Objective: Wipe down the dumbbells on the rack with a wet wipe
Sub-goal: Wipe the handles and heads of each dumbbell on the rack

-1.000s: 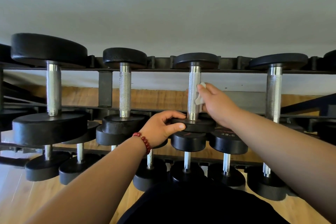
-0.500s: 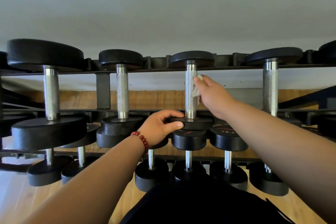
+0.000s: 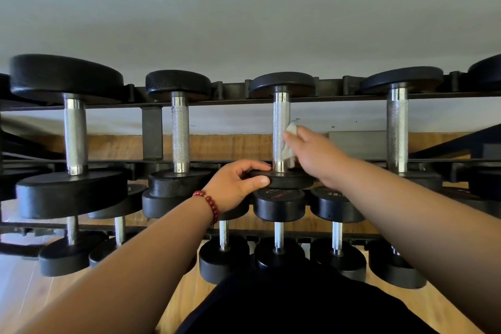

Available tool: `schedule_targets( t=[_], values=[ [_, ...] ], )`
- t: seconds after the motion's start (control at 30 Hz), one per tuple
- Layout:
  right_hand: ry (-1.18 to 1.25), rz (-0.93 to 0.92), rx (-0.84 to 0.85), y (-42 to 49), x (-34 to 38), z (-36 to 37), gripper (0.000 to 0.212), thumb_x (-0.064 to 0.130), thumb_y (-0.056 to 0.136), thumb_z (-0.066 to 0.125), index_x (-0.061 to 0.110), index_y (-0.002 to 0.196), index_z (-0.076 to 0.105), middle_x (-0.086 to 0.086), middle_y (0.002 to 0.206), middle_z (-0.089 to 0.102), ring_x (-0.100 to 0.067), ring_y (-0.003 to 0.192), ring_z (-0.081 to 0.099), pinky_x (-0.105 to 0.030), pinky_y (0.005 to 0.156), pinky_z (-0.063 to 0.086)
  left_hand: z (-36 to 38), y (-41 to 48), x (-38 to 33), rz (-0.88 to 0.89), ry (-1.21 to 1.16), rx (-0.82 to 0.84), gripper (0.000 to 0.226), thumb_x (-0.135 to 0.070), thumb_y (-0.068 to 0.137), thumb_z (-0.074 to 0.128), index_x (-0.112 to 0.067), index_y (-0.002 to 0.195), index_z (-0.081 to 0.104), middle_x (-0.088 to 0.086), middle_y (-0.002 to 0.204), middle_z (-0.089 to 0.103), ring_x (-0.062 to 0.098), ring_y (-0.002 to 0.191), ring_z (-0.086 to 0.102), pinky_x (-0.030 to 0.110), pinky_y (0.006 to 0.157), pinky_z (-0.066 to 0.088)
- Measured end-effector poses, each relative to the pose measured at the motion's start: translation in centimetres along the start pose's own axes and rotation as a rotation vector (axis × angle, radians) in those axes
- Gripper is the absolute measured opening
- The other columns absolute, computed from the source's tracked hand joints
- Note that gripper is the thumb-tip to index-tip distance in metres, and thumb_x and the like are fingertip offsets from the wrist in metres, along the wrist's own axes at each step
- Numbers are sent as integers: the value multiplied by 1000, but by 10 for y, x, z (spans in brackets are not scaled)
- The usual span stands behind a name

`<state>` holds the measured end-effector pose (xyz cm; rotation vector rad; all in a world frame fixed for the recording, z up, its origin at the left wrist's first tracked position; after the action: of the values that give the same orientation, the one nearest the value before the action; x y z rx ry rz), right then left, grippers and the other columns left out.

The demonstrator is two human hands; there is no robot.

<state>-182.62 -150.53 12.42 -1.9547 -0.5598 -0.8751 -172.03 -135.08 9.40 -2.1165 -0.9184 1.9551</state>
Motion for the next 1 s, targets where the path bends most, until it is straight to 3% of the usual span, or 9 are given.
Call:
schedule_targets(
  t=[0.07,0.17,0.3,0.43,0.5,0.63,0.83,0.93,1.0],
  values=[
    [-104,-3,35,-9,-7,2,38,40,105,34,18,131,48,1,110,58,-13,98,55,-28,78,42,1,0,-1,4,-1,-7,23,-16,89,67,-36,100,65,-11,111,67,7,105,64,37,100,50],
    [-23,-40,-24,-1,-2,-1,34,38,105,35,18,126,52,2,106,59,-10,92,54,-26,75,42,2,-1,-2,3,16,-18,22,-17,89,67,-36,100,64,-11,110,67,8,104,64,36,99,51],
    [120,-10,-10,1,2,-3,35,39,104,38,17,126,53,1,109,61,-16,104,56,-33,93,46,3,-3,-4,-2,35,-20,21,-19,90,66,-37,101,63,-12,108,67,6,102,64,31,96,51],
    [-173,-13,122,-20,-13,-3,22,40,103,40,23,114,48,1,106,60,-13,96,57,-31,83,47,4,-6,-7,5,47,-22,20,-19,91,64,-35,103,62,-13,106,65,-8,91,63,13,82,49],
    [-151,-45,80,-17,-9,-4,22,38,103,39,22,114,50,1,106,60,-9,91,55,-26,76,45,5,-8,-9,-3,46,-33,19,-19,92,63,-34,104,62,-12,106,65,-12,87,62,7,75,47],
    [-15,-58,2,-9,2,-1,37,35,105,37,16,134,48,3,111,57,-4,89,52,-17,67,38,5,-8,-9,-9,67,-44,19,-24,91,64,-38,103,62,-13,110,65,0,99,62,19,88,48],
    [-176,-66,102,-26,-12,-5,30,36,103,40,19,124,55,7,98,59,-6,89,54,-22,71,42,7,-9,-6,3,84,-64,18,-26,91,64,-39,105,62,-9,114,65,7,107,61,35,101,48],
    [-72,-86,11,-27,-9,-6,35,35,104,40,22,134,52,6,110,59,-8,97,55,-23,77,42,8,-11,-7,-5,93,-77,19,-30,90,65,-44,102,63,-10,114,66,8,108,61,39,101,49],
    [-32,-135,-77,-29,-8,-6,41,35,103,41,26,143,44,6,125,50,-7,104,50,-19,83,38,8,-14,-9,-14,102,-94,19,-33,88,67,-47,101,62,-12,113,66,8,108,61,35,98,50]
  ],
)
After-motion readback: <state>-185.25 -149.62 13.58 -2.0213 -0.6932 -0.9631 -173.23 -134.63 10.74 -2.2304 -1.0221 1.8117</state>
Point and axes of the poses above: each hand's wrist, its own y-axis towards the middle knuckle, its own z-axis out of the palm, x = y × z, the point moved 1 cm from there along y, towards the middle knuckle
